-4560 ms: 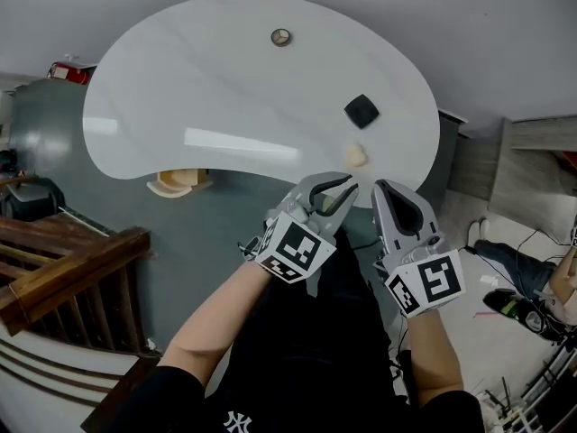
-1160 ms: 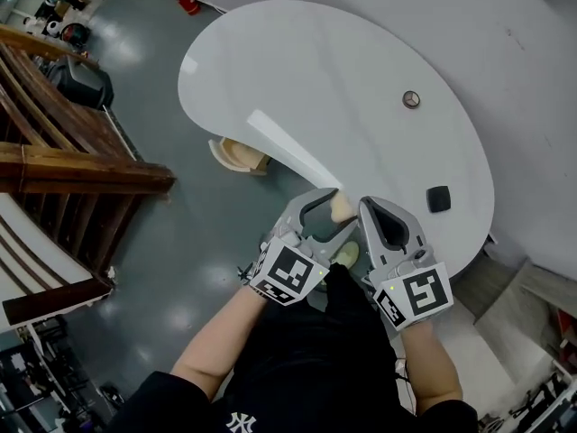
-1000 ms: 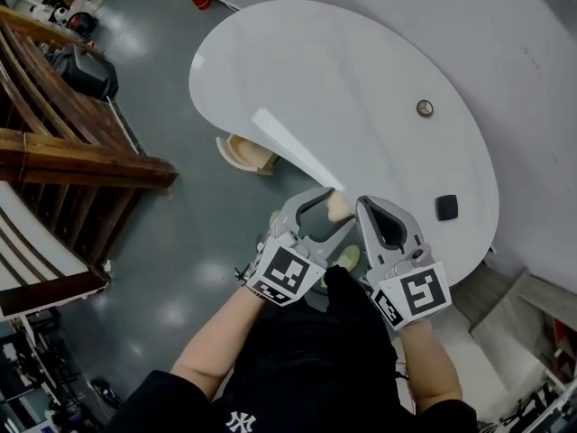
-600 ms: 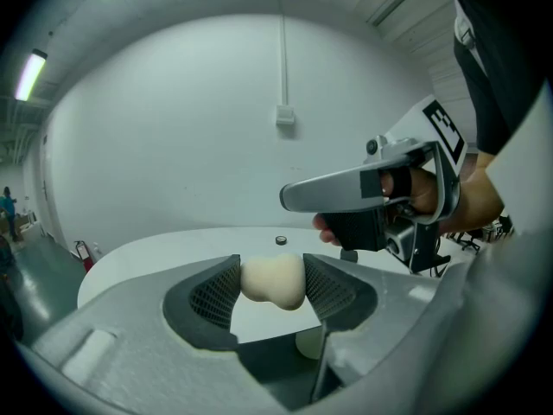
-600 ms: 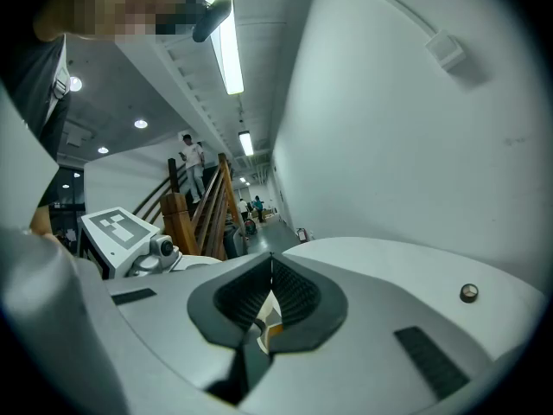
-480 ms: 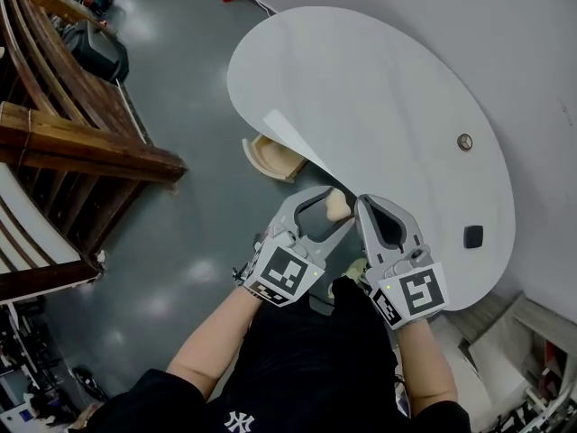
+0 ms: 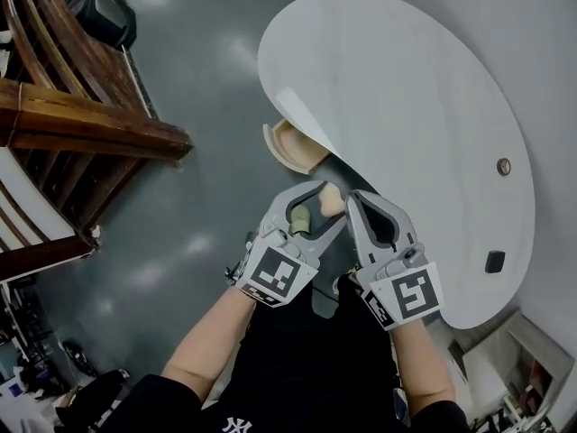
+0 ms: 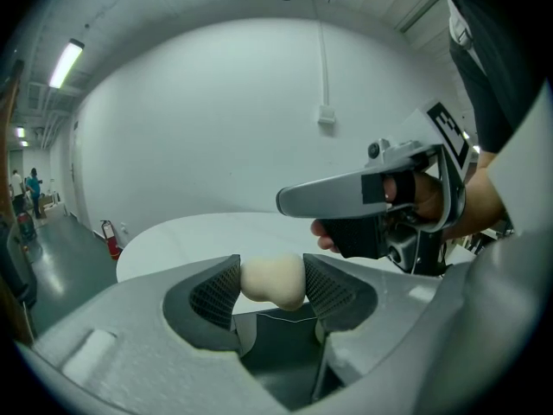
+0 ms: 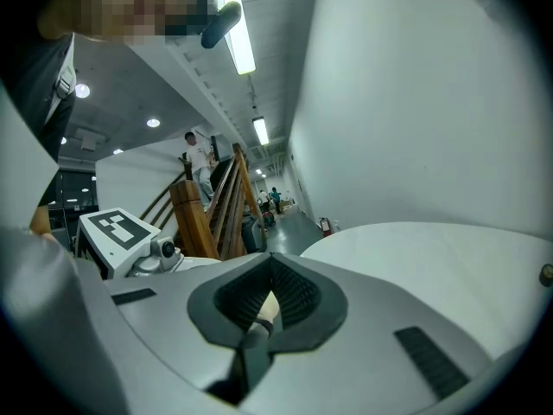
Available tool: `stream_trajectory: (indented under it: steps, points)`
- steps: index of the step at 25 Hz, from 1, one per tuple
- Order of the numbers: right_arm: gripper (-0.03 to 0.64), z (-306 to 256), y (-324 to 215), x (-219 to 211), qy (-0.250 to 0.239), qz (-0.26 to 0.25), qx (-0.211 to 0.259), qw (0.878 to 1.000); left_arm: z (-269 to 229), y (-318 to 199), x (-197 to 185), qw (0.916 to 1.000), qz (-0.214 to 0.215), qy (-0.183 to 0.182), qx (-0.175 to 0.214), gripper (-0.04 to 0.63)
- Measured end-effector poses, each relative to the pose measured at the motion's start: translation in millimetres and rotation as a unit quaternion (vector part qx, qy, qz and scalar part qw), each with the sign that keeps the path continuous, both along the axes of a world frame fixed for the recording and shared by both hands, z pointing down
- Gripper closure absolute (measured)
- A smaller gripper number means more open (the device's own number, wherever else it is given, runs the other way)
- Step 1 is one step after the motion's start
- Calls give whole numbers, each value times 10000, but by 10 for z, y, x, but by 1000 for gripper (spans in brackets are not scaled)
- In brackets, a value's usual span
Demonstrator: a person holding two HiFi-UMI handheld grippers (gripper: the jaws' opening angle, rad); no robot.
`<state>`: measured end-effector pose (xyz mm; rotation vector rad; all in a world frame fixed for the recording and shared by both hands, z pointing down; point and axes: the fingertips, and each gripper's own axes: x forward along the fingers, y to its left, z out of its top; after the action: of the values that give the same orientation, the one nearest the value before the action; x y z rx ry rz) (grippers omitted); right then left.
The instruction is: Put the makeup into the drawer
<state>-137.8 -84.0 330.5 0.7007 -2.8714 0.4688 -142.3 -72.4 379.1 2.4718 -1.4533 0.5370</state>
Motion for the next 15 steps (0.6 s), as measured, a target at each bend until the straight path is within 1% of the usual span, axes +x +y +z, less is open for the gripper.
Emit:
stream_trajectory:
  steps: [3,6,12,15]
  points:
    - [601,139,-73,-264,59,-83,-42,9999,129,-83,-268,9999,-111,54,-38,362]
    - [601,300,-158,-449,109,-104,-26,9999,300,-179,-449,9998,-158,66,-74,362]
    - [601,666,-294,-841,218,-57,78,9997,702,-357,-832,9996,-144,94,-211,362]
    - [601,912,-349,-1016,289,-41,136,9995,948,-445,-1018,9997,-104,36,-239,362]
